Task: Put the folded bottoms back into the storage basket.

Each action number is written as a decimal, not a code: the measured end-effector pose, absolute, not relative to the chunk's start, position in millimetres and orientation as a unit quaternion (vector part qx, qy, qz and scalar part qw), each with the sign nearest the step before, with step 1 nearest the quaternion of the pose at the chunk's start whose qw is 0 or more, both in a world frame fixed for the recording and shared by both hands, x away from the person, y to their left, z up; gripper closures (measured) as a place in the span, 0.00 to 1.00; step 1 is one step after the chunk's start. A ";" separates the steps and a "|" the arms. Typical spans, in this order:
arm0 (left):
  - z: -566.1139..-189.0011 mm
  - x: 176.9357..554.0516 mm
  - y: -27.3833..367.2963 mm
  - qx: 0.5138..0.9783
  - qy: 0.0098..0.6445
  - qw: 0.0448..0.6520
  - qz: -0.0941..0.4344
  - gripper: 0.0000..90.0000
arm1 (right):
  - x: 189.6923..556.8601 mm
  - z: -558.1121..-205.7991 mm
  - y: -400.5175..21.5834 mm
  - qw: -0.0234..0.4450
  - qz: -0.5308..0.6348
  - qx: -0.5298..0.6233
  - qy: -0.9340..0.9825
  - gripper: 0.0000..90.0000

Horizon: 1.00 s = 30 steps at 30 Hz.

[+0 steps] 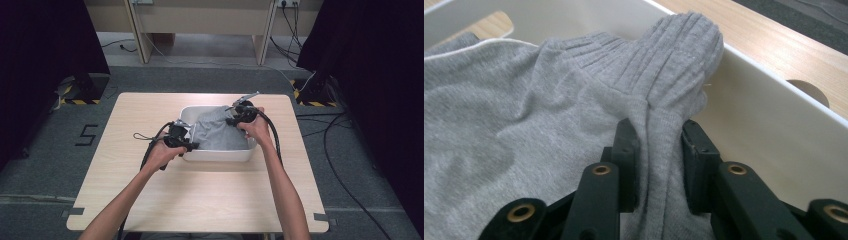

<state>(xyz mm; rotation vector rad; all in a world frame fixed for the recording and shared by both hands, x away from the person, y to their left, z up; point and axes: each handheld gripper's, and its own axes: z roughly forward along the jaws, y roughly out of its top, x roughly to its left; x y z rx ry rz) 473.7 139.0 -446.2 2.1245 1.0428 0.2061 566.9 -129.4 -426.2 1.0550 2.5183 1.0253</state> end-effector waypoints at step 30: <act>-411.6 444.4 149.2 0.803 0.398 0.432 0.103 0.48 | 541.9 -401.0 -133.0 0.159 0.373 0.338 0.849 0.42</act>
